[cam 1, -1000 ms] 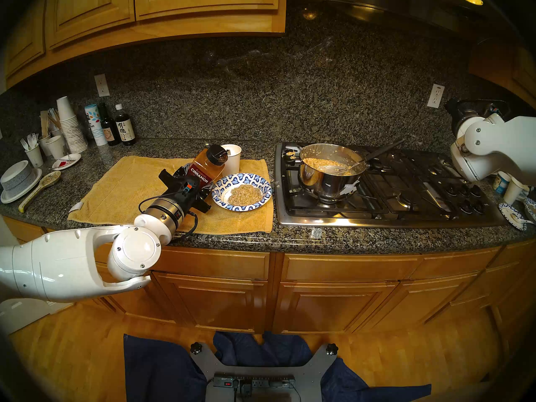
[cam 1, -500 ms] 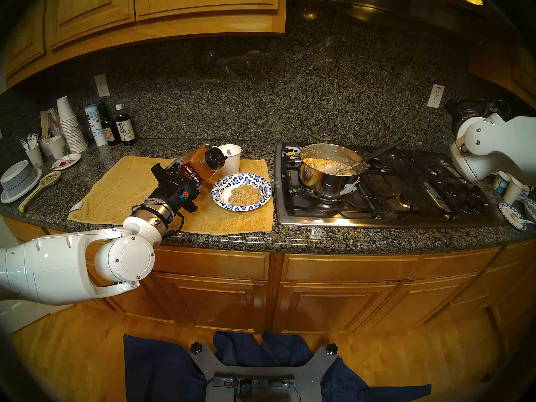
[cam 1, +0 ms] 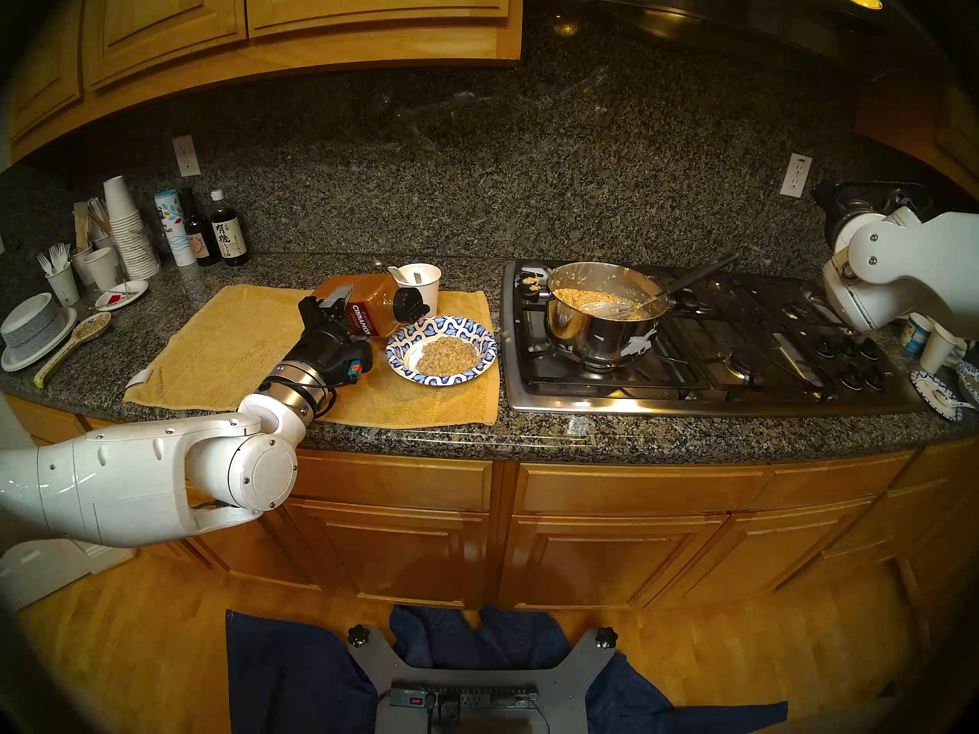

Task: Scoop oatmeal into bowl and add cinnamon

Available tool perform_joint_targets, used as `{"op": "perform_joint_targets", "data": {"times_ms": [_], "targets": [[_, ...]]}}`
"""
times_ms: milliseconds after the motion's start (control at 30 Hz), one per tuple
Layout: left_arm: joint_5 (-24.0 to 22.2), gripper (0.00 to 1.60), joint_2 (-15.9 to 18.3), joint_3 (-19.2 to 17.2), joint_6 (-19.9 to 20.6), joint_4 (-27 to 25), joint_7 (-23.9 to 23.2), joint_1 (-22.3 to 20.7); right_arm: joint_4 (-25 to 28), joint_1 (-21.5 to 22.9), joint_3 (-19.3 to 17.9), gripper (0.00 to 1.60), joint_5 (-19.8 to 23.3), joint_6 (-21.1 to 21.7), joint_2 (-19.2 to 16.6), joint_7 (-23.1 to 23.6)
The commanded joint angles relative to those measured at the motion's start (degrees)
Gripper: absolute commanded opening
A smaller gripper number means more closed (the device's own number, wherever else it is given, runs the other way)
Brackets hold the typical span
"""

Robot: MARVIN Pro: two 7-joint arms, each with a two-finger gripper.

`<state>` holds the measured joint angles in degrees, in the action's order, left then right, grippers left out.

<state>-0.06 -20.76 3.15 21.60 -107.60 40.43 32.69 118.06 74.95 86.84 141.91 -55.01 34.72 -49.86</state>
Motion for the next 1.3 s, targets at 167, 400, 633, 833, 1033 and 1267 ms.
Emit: {"op": "perform_joint_targets", "data": {"times_ms": [167, 400, 633, 833, 1033, 1267], "targets": [[15.0, 0.0, -4.1, -0.3, -0.1, 4.6, -2.4, -6.4, -0.6, 1.6, -1.1, 1.6, -0.6, 0.0, 0.3, -2.4], [24.1, 0.0, -4.7, 1.2, -1.5, 7.4, -4.9, -8.4, -0.6, 1.6, -1.1, 1.6, -0.6, 0.0, 0.3, -2.4], [32.8, 0.0, -3.0, 2.2, -3.9, 9.0, -7.9, -10.5, -0.6, 1.7, -1.1, 1.6, -0.6, 0.0, 0.3, -2.4], [38.8, 0.0, -1.2, 2.3, -6.6, 10.5, -9.2, -12.0, -0.6, 1.7, -1.1, 1.6, -0.7, 0.0, 0.3, -2.5], [41.3, 0.0, -0.8, 0.9, -8.4, 11.3, -8.3, -13.3, -0.6, 1.7, -1.1, 1.6, -0.6, 0.0, 0.3, -2.4], [41.4, 0.0, -2.2, -1.1, -9.3, 12.1, -4.7, -13.3, -0.6, 1.7, -1.1, 1.6, -0.6, 0.0, 0.3, -2.4]]}}
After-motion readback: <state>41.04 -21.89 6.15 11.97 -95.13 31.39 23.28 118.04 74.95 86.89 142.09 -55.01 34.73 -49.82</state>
